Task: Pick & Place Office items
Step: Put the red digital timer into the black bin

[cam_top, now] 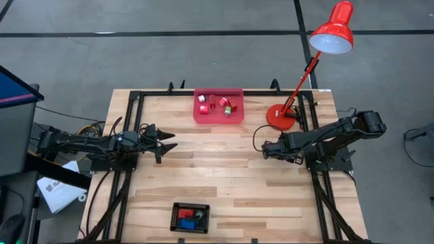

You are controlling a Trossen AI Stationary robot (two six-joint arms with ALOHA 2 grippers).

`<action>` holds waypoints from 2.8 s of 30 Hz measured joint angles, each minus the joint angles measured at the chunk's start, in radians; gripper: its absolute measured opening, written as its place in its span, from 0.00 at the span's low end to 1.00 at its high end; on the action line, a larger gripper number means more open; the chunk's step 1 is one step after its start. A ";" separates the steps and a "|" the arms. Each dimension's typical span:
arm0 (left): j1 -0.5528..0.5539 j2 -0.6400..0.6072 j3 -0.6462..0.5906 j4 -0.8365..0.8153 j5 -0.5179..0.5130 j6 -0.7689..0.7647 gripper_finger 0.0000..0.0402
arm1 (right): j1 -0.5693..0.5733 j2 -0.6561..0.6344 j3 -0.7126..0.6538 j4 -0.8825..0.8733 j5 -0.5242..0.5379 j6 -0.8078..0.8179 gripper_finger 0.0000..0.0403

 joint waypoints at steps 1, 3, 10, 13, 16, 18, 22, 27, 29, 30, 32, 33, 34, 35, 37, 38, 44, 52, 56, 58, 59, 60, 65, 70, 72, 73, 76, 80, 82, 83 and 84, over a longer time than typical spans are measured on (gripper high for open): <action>0.000 0.000 0.000 0.000 0.000 0.000 0.60 | -0.001 0.000 0.000 -0.003 0.000 0.000 0.57; 0.000 0.000 0.000 0.000 0.000 0.000 0.60 | -0.004 0.000 0.000 -0.013 0.001 0.000 0.53; 0.000 0.000 0.000 0.000 -0.001 0.000 0.60 | 0.006 0.000 0.000 0.003 0.002 0.000 0.27; 0.000 0.000 0.000 0.000 -0.001 0.000 0.60 | 0.025 0.000 0.000 0.030 0.001 0.001 0.16; 0.000 0.000 0.000 0.000 -0.004 0.000 0.60 | 0.062 0.000 0.005 0.095 0.003 0.017 0.13; 0.000 0.000 0.000 0.000 -0.005 0.000 0.60 | 0.098 0.000 0.015 0.154 0.004 0.030 0.13; 0.000 0.000 0.000 0.000 -0.005 0.000 0.60 | 0.182 0.020 0.073 0.307 0.027 -0.006 0.13; 0.000 0.000 0.000 0.000 -0.004 0.000 0.60 | 0.315 0.145 0.244 0.466 0.028 -0.147 0.13; 0.000 0.000 0.000 0.001 -0.004 0.000 0.60 | 0.357 0.225 0.343 0.520 0.027 -0.210 0.13; 0.000 0.000 0.000 0.003 -0.004 0.000 0.60 | 0.372 0.269 0.398 0.541 0.023 -0.253 0.13; 0.000 0.000 0.000 0.010 -0.004 0.000 0.60 | 0.395 0.360 0.515 0.570 -0.006 -0.354 0.13; 0.000 0.000 0.000 0.014 -0.003 0.000 0.60 | 0.398 0.403 0.573 0.574 -0.042 -0.412 0.13; 0.000 0.000 0.000 0.019 -0.003 0.000 0.60 | 0.399 0.445 0.632 0.571 -0.079 -0.470 0.13; 0.000 0.000 0.000 0.022 -0.003 0.000 0.60 | 0.399 0.480 0.685 0.560 -0.114 -0.523 0.13; 0.000 0.000 0.000 0.023 -0.003 0.000 0.60 | 0.399 0.539 0.787 0.546 -0.140 -0.617 0.13; 0.000 0.000 0.000 0.024 -0.003 0.000 0.60 | 0.399 0.561 0.838 0.534 -0.140 -0.656 0.13; 0.000 0.000 0.000 0.028 -0.001 0.000 0.60 | 0.396 0.688 1.133 0.315 -0.160 -0.879 0.13; 0.000 0.005 0.000 0.040 0.000 0.000 0.60 | 0.371 0.883 1.344 0.210 -0.315 -0.994 0.13; 0.000 0.006 0.000 0.047 0.000 0.000 0.60 | 0.352 0.940 1.399 0.157 -0.319 -1.047 0.13; 0.000 0.007 0.000 0.049 0.000 0.000 0.60 | 0.345 0.956 1.410 0.164 -0.312 -1.082 0.13; 0.000 0.007 0.000 0.049 -0.001 0.000 0.60 | 0.341 0.965 1.415 0.165 -0.303 -1.088 0.13; 0.000 0.007 0.000 0.051 -0.001 0.000 0.60 | 0.339 0.972 1.419 0.169 -0.297 -1.091 0.13; 0.000 0.007 0.000 0.052 -0.001 0.000 0.60 | 0.335 0.999 1.433 0.164 -0.305 -1.101 0.13; 0.000 0.007 0.000 0.052 -0.005 0.000 0.60 | 0.336 0.998 1.433 0.165 -0.297 -1.100 0.13; 0.000 0.007 0.000 0.051 -0.004 0.000 0.60 | 0.332 0.998 1.433 0.162 -0.297 -1.100 0.13; 0.000 0.007 0.000 0.052 -0.004 0.000 0.60 | 0.331 0.998 1.433 0.163 -0.297 -1.100 0.13; 0.000 0.007 0.000 0.052 -0.004 0.000 0.60 | 0.331 0.997 1.433 0.167 -0.297 -1.101 0.13; 0.000 0.007 0.000 0.052 -0.004 0.000 0.60 | 0.339 0.997 1.433 0.228 -0.297 -1.131 0.18; 0.000 0.007 0.000 0.051 -0.004 0.000 0.60 | 0.346 0.995 1.433 0.246 -0.297 -1.125 0.24; 0.000 0.007 0.000 0.051 -0.004 0.000 0.60 | 0.347 0.994 1.433 0.246 -0.296 -1.119 0.27; 0.000 0.007 0.000 0.051 -0.004 0.000 0.60 | 0.348 0.994 1.433 0.241 -0.294 -1.113 0.30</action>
